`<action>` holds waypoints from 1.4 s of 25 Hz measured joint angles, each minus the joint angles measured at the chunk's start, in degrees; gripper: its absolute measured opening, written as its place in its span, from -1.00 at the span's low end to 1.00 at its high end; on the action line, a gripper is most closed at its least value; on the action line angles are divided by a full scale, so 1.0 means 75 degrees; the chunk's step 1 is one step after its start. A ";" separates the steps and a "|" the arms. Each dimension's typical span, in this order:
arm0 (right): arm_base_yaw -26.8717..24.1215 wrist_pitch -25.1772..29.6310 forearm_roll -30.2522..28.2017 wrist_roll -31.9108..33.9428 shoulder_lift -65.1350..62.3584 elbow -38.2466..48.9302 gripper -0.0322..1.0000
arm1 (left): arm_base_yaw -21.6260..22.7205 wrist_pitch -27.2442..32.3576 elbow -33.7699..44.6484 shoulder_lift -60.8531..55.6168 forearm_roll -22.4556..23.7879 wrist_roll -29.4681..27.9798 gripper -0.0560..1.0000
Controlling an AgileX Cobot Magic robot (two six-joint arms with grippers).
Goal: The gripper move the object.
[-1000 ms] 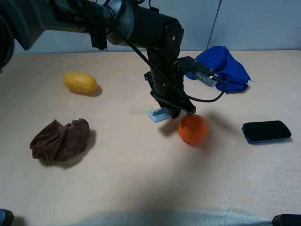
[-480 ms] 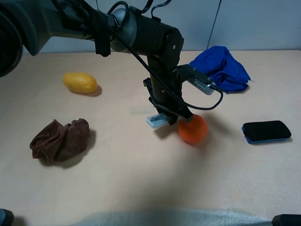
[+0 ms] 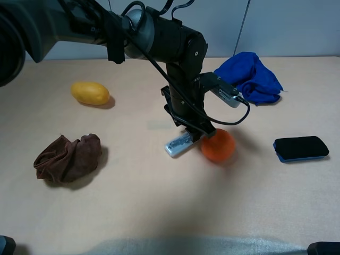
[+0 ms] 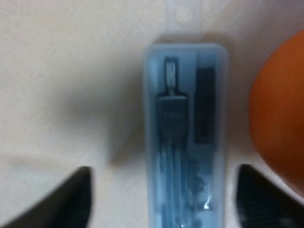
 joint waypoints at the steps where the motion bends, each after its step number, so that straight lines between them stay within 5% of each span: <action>1: 0.0000 0.0000 0.0000 0.0000 0.0000 0.0000 0.41 | 0.0000 0.0008 0.0000 0.0000 0.0020 -0.0030 0.54; 4: 0.0000 0.0000 0.0000 0.0000 0.0000 0.0000 0.41 | 0.0000 0.0015 0.0000 0.0000 0.0039 -0.0111 0.80; 8: 0.0000 0.0000 0.0000 0.0000 0.0000 0.0000 0.41 | 0.0000 0.0043 0.0000 0.0000 0.0118 -0.0119 0.89; 35: 0.0000 0.0000 0.0000 0.0000 0.0000 0.0000 0.41 | 0.0007 0.1218 -0.0008 -0.1127 0.0891 -0.0428 0.91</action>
